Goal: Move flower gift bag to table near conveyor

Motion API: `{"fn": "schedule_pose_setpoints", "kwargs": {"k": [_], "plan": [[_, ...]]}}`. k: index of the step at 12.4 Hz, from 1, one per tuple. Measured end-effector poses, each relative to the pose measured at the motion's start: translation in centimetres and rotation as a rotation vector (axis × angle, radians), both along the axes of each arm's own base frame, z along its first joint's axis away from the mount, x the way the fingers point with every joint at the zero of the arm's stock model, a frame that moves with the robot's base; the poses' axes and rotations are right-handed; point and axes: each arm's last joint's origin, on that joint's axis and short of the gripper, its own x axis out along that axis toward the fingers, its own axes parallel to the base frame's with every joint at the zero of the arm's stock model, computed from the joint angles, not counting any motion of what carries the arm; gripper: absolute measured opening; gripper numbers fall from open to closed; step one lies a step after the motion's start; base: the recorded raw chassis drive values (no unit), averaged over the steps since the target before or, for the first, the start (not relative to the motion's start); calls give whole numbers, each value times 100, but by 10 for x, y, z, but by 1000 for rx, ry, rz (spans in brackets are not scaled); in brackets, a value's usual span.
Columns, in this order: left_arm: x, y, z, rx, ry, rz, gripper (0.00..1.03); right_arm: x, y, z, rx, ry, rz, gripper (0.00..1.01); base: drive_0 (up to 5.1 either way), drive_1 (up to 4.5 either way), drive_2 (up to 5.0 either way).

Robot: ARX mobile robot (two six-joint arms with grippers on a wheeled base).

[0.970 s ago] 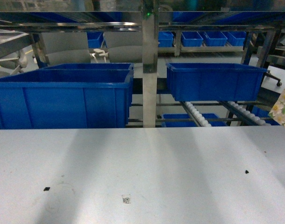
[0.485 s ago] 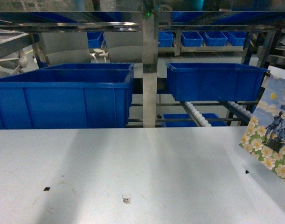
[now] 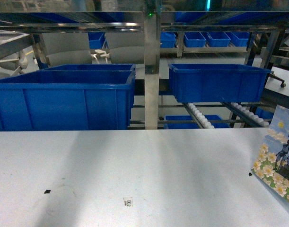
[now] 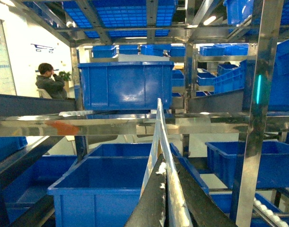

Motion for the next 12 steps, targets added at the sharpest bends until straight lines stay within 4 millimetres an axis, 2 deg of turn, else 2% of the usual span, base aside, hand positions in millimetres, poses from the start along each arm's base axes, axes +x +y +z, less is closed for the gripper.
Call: {"fn": "schedule_pose_setpoints", "kwargs": {"k": [1, 2, 5, 6, 7, 8, 10, 12], "plan": [[0, 0, 0, 0, 0, 0, 2, -3, -2, -2, -9, -8, -26, 2, 0, 0, 0], [0, 0, 0, 0, 0, 0, 2, -8, -1, -5, -11, -2, -31, 13, 0, 0, 0], [0, 0, 0, 0, 0, 0, 2, -25, 2, -11, 18, 21, -62, 60, 0, 0, 0], [0, 0, 0, 0, 0, 0, 2, -29, 2, -9, 19, 13, -78, 72, 0, 0, 0], [0, 0, 0, 0, 0, 0, 2, -32, 2, -4, 20, -3, -102, 85, 0, 0, 0], [0, 0, 0, 0, 0, 0, 2, -36, 2, 10, 8, -64, -139, 100, 0, 0, 0], [0, 0, 0, 0, 0, 0, 2, -53, 2, 36, -19, -150, -241, 98, 0, 0, 0], [0, 0, 0, 0, 0, 0, 2, -73, 1, 50, -26, -134, -288, 98, 0, 0, 0]]}}
